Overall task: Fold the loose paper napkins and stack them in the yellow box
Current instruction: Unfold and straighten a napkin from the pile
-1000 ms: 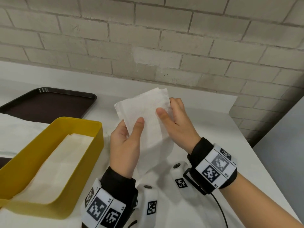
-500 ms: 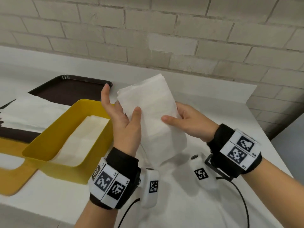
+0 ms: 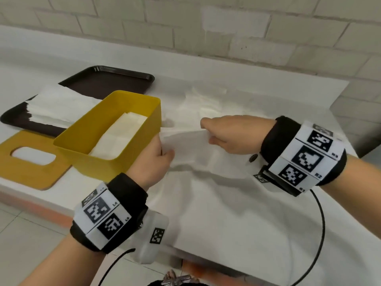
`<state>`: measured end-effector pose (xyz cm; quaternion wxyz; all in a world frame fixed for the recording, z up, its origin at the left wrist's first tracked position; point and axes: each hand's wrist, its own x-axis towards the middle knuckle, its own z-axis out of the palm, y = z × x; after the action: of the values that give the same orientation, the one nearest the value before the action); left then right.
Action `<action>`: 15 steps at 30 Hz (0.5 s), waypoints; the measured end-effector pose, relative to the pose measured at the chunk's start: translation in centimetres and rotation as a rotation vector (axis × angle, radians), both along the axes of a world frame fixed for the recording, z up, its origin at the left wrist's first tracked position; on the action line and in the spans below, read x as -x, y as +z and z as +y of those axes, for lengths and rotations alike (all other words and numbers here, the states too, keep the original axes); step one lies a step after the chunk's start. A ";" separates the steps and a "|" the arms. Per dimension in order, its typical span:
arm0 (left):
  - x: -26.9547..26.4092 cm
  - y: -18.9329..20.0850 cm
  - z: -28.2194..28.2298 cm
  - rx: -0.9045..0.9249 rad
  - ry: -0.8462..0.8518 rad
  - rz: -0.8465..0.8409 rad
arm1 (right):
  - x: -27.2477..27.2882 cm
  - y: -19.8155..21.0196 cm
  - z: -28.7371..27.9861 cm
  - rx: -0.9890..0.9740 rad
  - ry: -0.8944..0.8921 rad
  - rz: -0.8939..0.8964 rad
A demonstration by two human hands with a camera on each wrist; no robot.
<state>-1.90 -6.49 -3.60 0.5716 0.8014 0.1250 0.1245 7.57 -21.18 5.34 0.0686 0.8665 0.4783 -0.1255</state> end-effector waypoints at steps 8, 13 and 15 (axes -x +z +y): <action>1.3 -1.3 0.4 0.190 0.115 0.110 | 1.8 -2.4 1.2 0.127 -0.024 0.046; 1.2 -1.2 -0.4 0.181 0.031 0.145 | 1.6 -3.6 1.7 0.117 -0.036 0.013; 1.1 -1.4 -0.2 0.193 0.074 0.125 | 1.7 -3.1 1.5 0.057 -0.026 0.011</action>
<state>-3.03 -6.65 -4.97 0.6323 0.7435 0.2014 0.0826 5.87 -19.66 2.26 0.0890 0.8696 0.4635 -0.1448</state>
